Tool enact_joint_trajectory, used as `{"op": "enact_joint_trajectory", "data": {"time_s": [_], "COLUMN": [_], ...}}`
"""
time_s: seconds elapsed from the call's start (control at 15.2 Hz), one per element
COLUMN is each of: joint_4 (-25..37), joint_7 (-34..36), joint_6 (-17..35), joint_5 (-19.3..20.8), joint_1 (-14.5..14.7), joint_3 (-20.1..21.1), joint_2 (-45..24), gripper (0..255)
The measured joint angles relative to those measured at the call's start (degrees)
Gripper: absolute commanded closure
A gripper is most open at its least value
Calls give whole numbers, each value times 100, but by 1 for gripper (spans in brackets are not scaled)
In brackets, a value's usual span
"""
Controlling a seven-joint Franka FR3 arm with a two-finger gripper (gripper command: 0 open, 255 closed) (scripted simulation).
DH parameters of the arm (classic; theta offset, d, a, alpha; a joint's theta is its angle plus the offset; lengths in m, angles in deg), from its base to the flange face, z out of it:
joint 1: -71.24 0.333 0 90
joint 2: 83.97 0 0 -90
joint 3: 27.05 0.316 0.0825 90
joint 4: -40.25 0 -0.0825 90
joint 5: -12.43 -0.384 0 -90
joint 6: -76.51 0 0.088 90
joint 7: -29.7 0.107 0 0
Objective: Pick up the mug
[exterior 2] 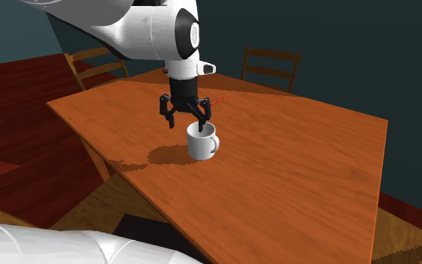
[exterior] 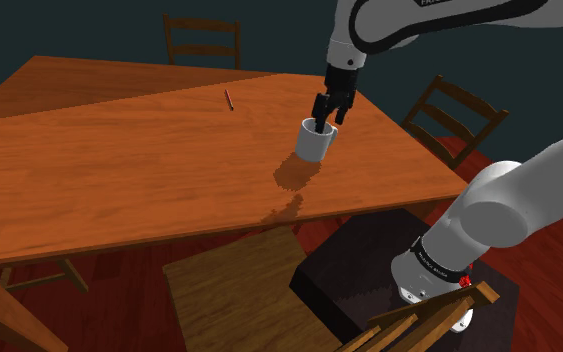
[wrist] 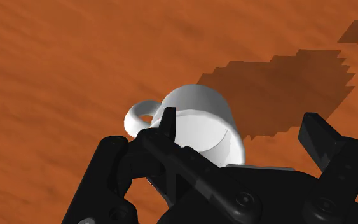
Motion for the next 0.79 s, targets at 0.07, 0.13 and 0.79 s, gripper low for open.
{"op": "enact_joint_trajectory", "data": {"time_s": [0.07, 0.13, 0.79], "joint_4": [84, 203, 137], "joint_7": [29, 88, 231], "joint_6": [166, 340, 1210], "joint_5": [26, 48, 132], "joint_1": [-8, -3, 4], "joint_3": [22, 63, 151], "joint_2": [-209, -463, -1175], "gripper": [0, 0, 0]}}
